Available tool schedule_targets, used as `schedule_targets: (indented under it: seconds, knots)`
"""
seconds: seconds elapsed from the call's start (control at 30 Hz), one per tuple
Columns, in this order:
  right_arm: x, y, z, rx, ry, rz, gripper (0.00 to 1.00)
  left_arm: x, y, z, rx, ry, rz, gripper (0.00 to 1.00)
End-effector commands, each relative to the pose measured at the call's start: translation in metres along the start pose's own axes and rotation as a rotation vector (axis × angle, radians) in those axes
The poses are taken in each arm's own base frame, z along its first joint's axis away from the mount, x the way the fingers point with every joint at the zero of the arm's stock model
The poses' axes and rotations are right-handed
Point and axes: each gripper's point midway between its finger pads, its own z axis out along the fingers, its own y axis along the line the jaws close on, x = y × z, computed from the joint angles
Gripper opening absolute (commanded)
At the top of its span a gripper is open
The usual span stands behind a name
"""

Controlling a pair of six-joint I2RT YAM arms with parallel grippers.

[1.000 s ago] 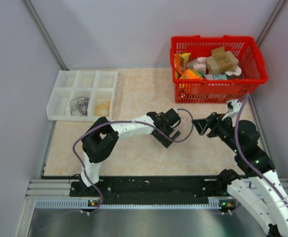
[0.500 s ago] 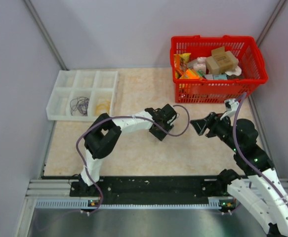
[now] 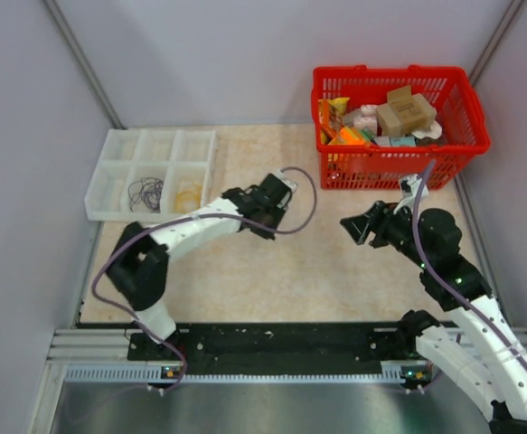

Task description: Untangle the cables

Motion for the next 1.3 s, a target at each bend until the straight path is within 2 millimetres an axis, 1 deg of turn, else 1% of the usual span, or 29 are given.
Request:
schedule_targets:
  seconds: [0.0,0.03,0.07,0.13,0.17,0.23,0.3,0.37,0.4,0.47,0.53,0.6,0.67,0.73,0.8,0.83,0.93,1.0,1.07,1.13,1.2,1.27]
  knots:
    - [-0.008,0.011,0.011,-0.069,-0.016,-0.006,0.64,-0.056,0.064,-0.093,-0.004,-0.310,-0.257,0.00]
    - [-0.005,0.012,0.016,-0.083,-0.003,-0.004,0.64,-0.059,0.078,-0.106,-0.003,-0.347,-0.297,0.00]
    - [-0.002,0.013,0.019,-0.096,0.009,-0.005,0.64,-0.065,0.093,-0.123,-0.004,-0.400,-0.337,0.00]
    - [-0.001,0.016,0.026,-0.117,0.028,-0.007,0.63,-0.071,0.126,-0.155,-0.054,-0.494,-0.405,0.00]
    - [0.001,0.017,0.029,-0.126,0.040,-0.012,0.63,-0.073,0.142,-0.172,-0.092,-0.543,-0.431,0.00]
    - [0.003,0.019,0.035,-0.140,0.066,-0.013,0.63,-0.072,0.182,-0.202,-0.181,-0.625,-0.502,0.00]
    - [0.006,0.023,0.039,-0.170,0.084,-0.010,0.63,-0.071,0.215,-0.225,-0.212,-0.690,-0.577,0.00]
    - [0.009,0.026,0.044,-0.196,0.095,-0.002,0.63,-0.068,0.252,-0.243,-0.252,-0.738,-0.671,0.00]
    - [0.010,0.027,0.046,-0.203,0.098,0.004,0.63,-0.065,0.266,-0.250,-0.243,-0.755,-0.711,0.00]
    - [0.011,0.031,0.048,-0.214,0.095,-0.004,0.63,-0.055,0.305,-0.259,-0.291,-0.791,-0.808,0.00]
    - [0.010,0.033,0.049,-0.219,0.090,-0.007,0.63,-0.039,0.344,-0.264,-0.334,-0.828,-0.923,0.00]
    - [0.011,0.033,0.051,-0.220,0.085,-0.003,0.63,-0.026,0.374,-0.258,-0.339,-0.849,-1.039,0.00]
    - [0.010,0.034,0.052,-0.219,0.077,-0.003,0.63,-0.020,0.397,-0.240,-0.286,-0.849,-1.142,0.00]
    - [0.009,0.033,0.053,-0.212,0.072,-0.008,0.63,-0.012,0.416,-0.224,-0.252,-0.834,-1.240,0.00]
    - [0.008,0.032,0.053,-0.207,0.067,-0.011,0.63,-0.009,0.435,-0.212,-0.261,-0.850,-1.252,0.00]
    - [0.007,0.031,0.053,-0.203,0.065,-0.011,0.63,-0.005,0.446,-0.205,-0.271,-0.850,-1.283,0.00]
    - [0.008,0.028,0.052,-0.190,0.059,-0.010,0.63,0.007,0.467,-0.184,-0.290,-0.814,-1.350,0.00]
    - [0.007,0.031,0.052,-0.200,0.060,-0.011,0.63,0.013,0.481,-0.174,-0.331,-0.796,-1.332,0.00]
    - [0.002,0.036,0.050,-0.216,0.053,-0.015,0.63,0.024,0.498,-0.164,-0.414,-0.775,-1.294,0.00]
    - [0.000,0.038,0.048,-0.217,0.054,-0.017,0.63,0.032,0.512,-0.156,-0.460,-0.759,-1.261,0.00]
    - [0.000,0.036,0.048,-0.209,0.055,-0.021,0.63,0.044,0.524,-0.146,-0.496,-0.727,-1.261,0.00]
    - [0.001,0.033,0.048,-0.198,0.059,-0.026,0.63,0.052,0.535,-0.140,-0.548,-0.710,-1.226,0.00]
